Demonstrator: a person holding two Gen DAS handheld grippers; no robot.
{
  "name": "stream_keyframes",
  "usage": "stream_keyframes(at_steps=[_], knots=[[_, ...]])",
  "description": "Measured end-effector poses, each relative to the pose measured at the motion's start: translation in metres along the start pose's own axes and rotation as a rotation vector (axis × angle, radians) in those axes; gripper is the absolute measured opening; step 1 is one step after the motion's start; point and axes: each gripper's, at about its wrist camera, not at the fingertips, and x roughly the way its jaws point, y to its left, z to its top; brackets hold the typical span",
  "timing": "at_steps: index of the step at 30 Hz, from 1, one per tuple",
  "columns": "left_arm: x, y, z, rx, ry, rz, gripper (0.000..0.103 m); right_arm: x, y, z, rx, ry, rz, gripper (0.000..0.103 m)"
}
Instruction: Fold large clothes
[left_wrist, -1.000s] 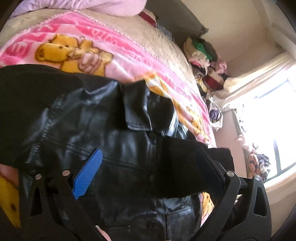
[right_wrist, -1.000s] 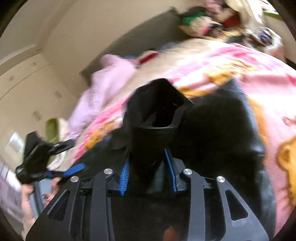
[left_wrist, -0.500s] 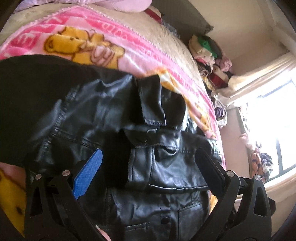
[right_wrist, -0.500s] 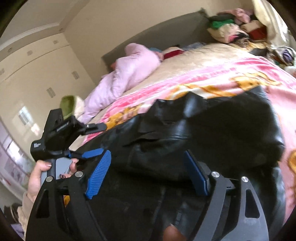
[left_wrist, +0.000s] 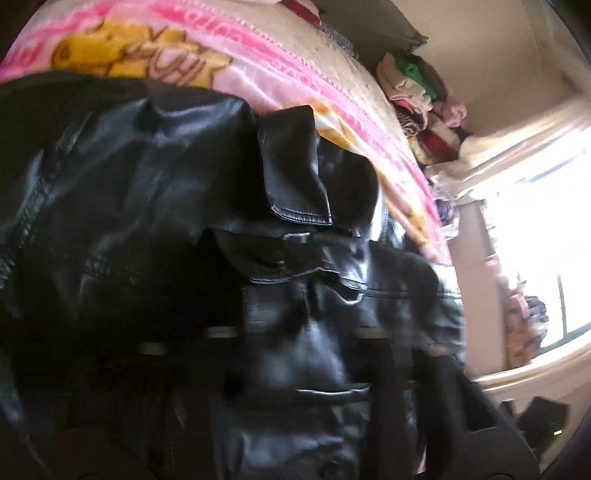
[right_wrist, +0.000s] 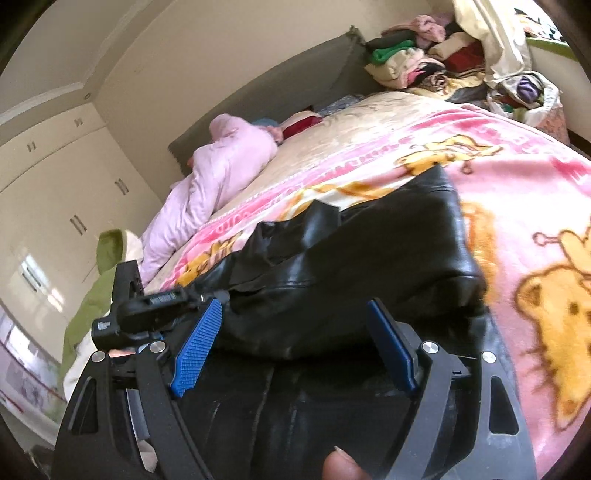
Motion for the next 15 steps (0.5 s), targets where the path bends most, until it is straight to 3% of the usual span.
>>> stream_keyframes(at_steps=[5,9,11,15], knots=[[-0.040,-0.047,-0.006,0.151,-0.116,-0.068,0.000,-0.019,-0.018,0.009,0.017,-0.058,-0.057,0.079],[-0.101,-0.083,-0.013,0.274,-0.282,-0.108,0.000,-0.033,-0.030,0.020,0.025,-0.102,-0.100,0.079],[-0.121,-0.084,-0.011,0.277,-0.336,-0.124,0.000,-0.036,-0.032,0.025,0.021,-0.114,-0.113,0.079],[-0.133,-0.055,-0.002,0.208,-0.375,-0.055,0.000,-0.032,-0.035,0.036,0.033,-0.103,-0.143,0.079]])
